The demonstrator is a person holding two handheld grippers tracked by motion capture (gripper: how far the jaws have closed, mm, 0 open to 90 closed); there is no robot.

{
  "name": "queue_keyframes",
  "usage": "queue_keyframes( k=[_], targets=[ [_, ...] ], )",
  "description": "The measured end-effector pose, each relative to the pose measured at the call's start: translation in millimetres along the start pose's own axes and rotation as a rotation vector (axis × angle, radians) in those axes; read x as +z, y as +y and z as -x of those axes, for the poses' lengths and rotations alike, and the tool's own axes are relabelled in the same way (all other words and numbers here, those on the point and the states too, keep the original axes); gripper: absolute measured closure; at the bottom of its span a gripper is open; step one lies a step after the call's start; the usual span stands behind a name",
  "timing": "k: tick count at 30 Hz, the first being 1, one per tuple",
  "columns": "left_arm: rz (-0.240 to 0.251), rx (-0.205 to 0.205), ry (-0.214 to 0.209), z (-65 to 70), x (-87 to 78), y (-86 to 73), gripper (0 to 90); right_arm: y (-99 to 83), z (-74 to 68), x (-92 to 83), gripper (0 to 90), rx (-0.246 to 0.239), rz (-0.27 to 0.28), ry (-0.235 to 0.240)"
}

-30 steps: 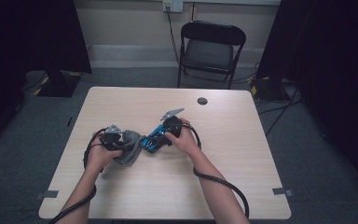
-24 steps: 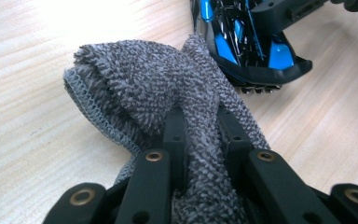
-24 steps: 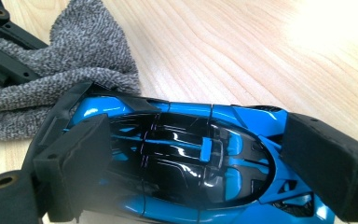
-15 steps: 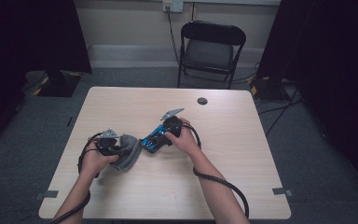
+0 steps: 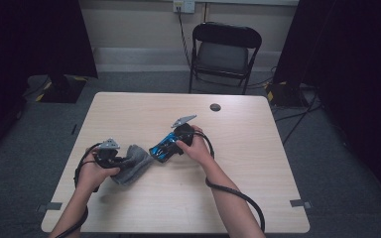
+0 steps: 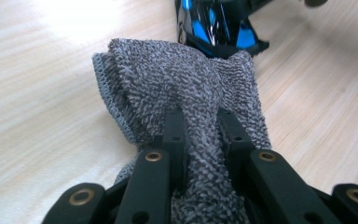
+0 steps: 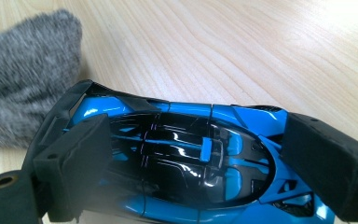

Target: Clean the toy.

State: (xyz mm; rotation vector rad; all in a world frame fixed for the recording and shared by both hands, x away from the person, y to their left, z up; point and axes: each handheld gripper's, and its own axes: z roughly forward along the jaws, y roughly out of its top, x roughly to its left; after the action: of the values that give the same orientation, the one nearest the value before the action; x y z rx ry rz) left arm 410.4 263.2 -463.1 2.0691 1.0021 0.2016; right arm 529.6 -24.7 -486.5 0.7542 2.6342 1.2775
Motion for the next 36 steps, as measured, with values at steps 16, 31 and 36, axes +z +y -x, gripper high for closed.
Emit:
queue_keyframes(
  k=[16,31,36],
  targets=[
    [0.113,-0.052,0.04,-21.6,-4.7,34.7,75.8,-2.0,-0.3,-0.2,8.0,0.004,0.016,-0.001],
    [0.159,-0.063,0.075,-35.9,28.9,66.9,75.1,-1.1,1.0,-0.4,8.0,0.001,0.007,0.0],
    [0.15,-0.062,0.074,-38.6,45.2,76.8,75.0,-0.6,1.1,-0.4,8.0,-0.001,0.003,0.0]
  ],
)
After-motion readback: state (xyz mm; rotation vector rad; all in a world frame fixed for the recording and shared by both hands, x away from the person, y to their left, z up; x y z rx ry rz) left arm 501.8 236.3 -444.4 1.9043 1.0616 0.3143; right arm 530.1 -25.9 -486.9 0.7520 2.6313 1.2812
